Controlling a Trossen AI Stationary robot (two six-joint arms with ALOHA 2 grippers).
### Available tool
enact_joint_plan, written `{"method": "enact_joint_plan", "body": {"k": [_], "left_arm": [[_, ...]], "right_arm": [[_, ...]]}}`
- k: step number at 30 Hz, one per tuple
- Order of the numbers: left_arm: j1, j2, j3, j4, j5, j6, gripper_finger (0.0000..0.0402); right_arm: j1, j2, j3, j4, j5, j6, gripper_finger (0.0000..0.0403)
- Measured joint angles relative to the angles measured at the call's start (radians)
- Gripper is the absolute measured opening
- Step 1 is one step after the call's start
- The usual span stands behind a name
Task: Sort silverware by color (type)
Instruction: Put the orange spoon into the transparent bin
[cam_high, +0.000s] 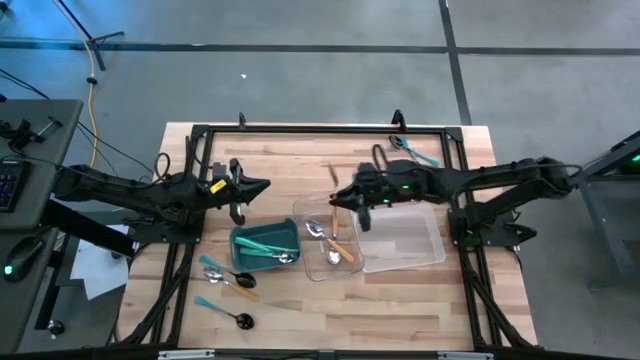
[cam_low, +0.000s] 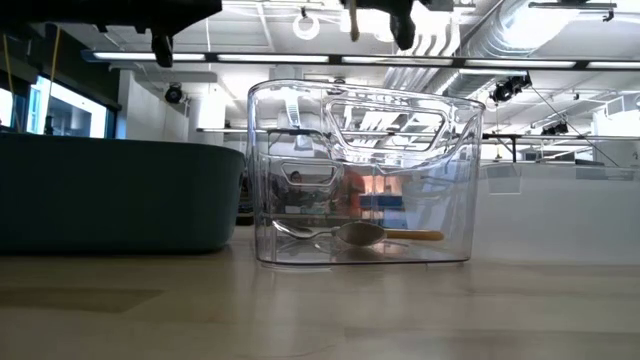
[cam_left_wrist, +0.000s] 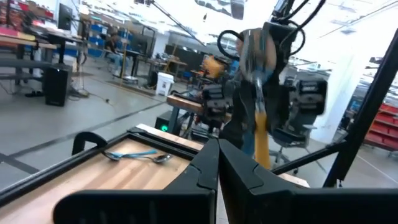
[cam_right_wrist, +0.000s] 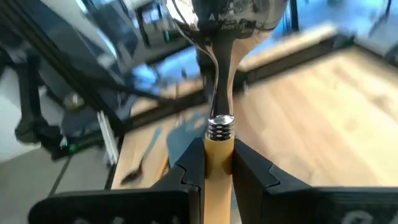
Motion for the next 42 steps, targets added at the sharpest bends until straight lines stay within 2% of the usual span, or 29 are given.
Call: {"method": "enact_joint_plan", "body": {"k": [6,9,15,25,42], "left_arm": [[0.0,0.0,0.0,0.005,-0.015,0.005,0.0],[0.0,0.0,0.0,0.014,-0.015,0.006,0.0],[0.0,0.0,0.0,0.011,-0.015,0.006,0.0],[0.0,0.0,0.0,0.011,-0.015,0.024,0.0],[0.0,0.0,0.0,0.01,-0.042,0.024,0.0]], "right_arm": [[0.004,0.168,0.146,-0.235,-0.12,0.163,0.0038],[0.012,0.24,0.159,-0.281,-0.157,0.252,0.0038],[0.017,0.367,0.159,-0.301,-0.163,0.418,0.0038],[0.017,0.488,0.159,-0.298,-0.176,0.469,0.0038],[0.014,0.552,0.158,-0.312,-0.172,0.502,0.0056]]}}
